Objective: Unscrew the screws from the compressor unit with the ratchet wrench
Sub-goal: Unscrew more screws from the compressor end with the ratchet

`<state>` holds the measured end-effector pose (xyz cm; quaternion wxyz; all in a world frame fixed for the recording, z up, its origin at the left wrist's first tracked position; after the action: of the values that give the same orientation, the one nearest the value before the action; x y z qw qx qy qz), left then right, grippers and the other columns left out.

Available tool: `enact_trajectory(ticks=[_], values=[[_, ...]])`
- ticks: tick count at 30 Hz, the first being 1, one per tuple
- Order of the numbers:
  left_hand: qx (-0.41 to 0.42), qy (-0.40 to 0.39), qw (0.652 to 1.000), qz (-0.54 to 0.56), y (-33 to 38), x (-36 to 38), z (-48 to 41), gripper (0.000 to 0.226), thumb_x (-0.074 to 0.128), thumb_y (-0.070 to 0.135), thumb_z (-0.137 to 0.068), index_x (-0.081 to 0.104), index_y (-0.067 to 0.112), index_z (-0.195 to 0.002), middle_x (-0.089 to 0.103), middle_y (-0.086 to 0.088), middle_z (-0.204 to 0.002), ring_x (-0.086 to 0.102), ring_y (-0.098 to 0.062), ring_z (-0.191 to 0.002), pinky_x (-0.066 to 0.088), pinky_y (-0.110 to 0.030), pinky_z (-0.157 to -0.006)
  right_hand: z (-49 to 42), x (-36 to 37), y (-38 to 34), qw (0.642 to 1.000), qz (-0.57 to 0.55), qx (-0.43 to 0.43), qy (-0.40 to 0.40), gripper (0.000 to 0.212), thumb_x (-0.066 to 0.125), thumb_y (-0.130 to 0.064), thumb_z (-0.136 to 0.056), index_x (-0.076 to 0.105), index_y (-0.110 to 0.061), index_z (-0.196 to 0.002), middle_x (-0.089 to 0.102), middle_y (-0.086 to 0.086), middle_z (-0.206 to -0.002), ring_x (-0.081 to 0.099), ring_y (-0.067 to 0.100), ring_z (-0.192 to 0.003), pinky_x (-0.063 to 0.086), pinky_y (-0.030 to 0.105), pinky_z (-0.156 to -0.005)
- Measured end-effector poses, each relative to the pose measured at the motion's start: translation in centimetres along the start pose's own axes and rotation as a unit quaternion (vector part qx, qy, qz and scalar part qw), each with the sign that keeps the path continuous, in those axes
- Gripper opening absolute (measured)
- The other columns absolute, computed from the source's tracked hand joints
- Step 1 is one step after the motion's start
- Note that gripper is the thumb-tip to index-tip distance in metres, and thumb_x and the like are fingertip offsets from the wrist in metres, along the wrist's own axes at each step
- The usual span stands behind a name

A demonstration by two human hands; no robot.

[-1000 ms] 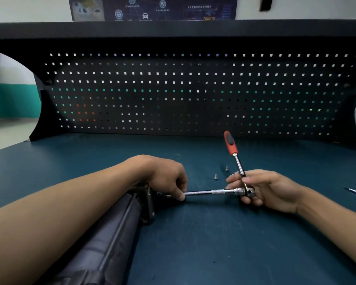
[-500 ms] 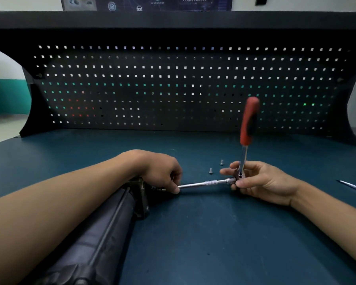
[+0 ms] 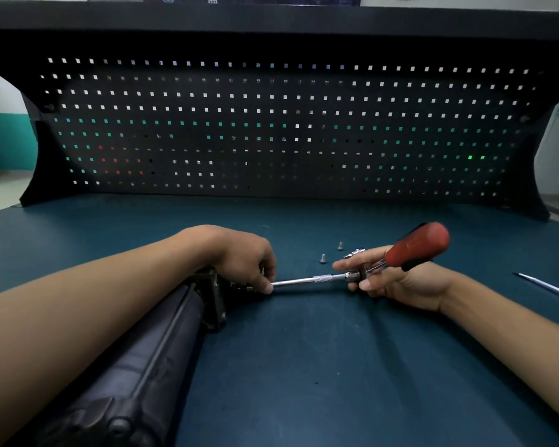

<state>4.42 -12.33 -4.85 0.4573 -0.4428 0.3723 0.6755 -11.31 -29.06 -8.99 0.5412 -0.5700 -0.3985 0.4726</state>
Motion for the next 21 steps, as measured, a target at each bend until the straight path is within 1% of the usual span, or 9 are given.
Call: enact_trajectory(ticks=[2,4,7,9,11,15,19,21], values=[[0.002,0.003,1.000,-0.007,-0.04,-0.10,0.04,0.014,0.066,0.037,-0.093,0.071,0.025,-0.087,0.071,0.009,-0.083,0.063,-0.011,-0.075,0.050,-0.028,-0.071,-0.07,0.14,-0.05,1.000,0.001,0.005,0.009,0.053,0.075,0.008,-0.062,0.070,0.002,-0.115,0.074,0.007,-0.108,0.072,0.020,-0.087,0.051,0.018,-0.060],[0.003,0.002,1.000,-0.018,-0.04,-0.13,-0.02,0.015,0.066,0.038,-0.092,0.069,0.026,-0.083,0.070,0.010,-0.081,0.063,-0.010,-0.074,0.049,-0.026,-0.069,-0.10,0.17,-0.10,1.000,-0.014,0.012,0.021,0.048,0.073,0.002,-0.066,0.068,0.002,-0.114,0.074,0.009,-0.112,0.073,0.020,-0.082,0.051,0.018,-0.056],[0.002,0.001,1.000,-0.028,0.02,-0.06,-0.13,0.014,0.067,0.039,-0.092,0.067,0.025,-0.088,0.069,0.010,-0.083,0.064,-0.013,-0.078,0.049,-0.029,-0.072,-0.18,0.16,-0.12,0.998,-0.047,0.022,0.040,0.041,0.071,-0.011,-0.072,0.065,-0.001,-0.111,0.073,0.015,-0.115,0.072,0.023,-0.071,0.052,0.020,-0.050],[0.001,0.001,1.000,-0.030,0.06,-0.05,-0.15,0.013,0.068,0.038,-0.091,0.065,0.026,-0.087,0.069,0.009,-0.085,0.065,-0.015,-0.083,0.050,-0.031,-0.075,-0.31,0.25,-0.14,0.997,-0.054,0.018,0.052,0.039,0.073,-0.022,-0.073,0.068,-0.003,-0.106,0.073,0.017,-0.112,0.067,0.023,-0.061,0.051,0.021,-0.046],[0.001,0.001,1.000,-0.029,0.11,-0.09,-0.09,0.013,0.068,0.038,-0.091,0.064,0.026,-0.086,0.069,0.008,-0.086,0.066,-0.016,-0.085,0.050,-0.032,-0.076,-0.47,0.21,-0.12,0.996,-0.060,0.010,0.067,0.039,0.072,-0.028,-0.074,0.068,-0.005,-0.105,0.072,0.019,-0.109,0.061,0.021,-0.053,0.050,0.021,-0.042],[-0.001,0.003,1.000,-0.028,0.14,-0.16,0.02,0.013,0.068,0.038,-0.091,0.063,0.028,-0.086,0.069,0.008,-0.087,0.066,-0.017,-0.087,0.052,-0.034,-0.078,-0.60,0.08,-0.02,0.995,-0.063,0.012,0.080,0.040,0.071,-0.030,-0.075,0.064,-0.006,-0.107,0.072,0.016,-0.103,0.056,0.019,-0.046,0.047,0.021,-0.038],[-0.003,0.004,1.000,-0.023,0.09,-0.18,0.00,0.013,0.069,0.038,-0.091,0.062,0.029,-0.084,0.071,0.006,-0.090,0.067,-0.018,-0.089,0.052,-0.034,-0.079,-0.72,0.01,0.13,0.994,-0.056,0.025,0.088,0.043,0.072,-0.030,-0.072,0.065,-0.003,-0.105,0.060,0.011,-0.085,0.056,0.017,-0.045,0.045,0.020,-0.036],[-0.004,0.005,1.000,-0.019,0.08,-0.22,-0.01,0.013,0.069,0.038,-0.090,0.062,0.029,-0.084,0.071,0.006,-0.090,0.067,-0.018,-0.087,0.051,-0.032,-0.077,-0.70,-0.19,0.20,0.993,-0.061,0.035,0.090,0.044,0.072,-0.032,-0.073,0.065,-0.002,-0.103,0.066,0.012,-0.084,0.059,0.016,-0.048,0.046,0.020,-0.038]])
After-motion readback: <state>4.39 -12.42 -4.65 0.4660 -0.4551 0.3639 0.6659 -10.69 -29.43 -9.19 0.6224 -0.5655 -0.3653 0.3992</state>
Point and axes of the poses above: each hand's wrist, its own z-axis away from the middle knuckle, its own x-axis out of the palm, y = z × x, the point moved 6 cm from there along -z, towards the middle knuckle
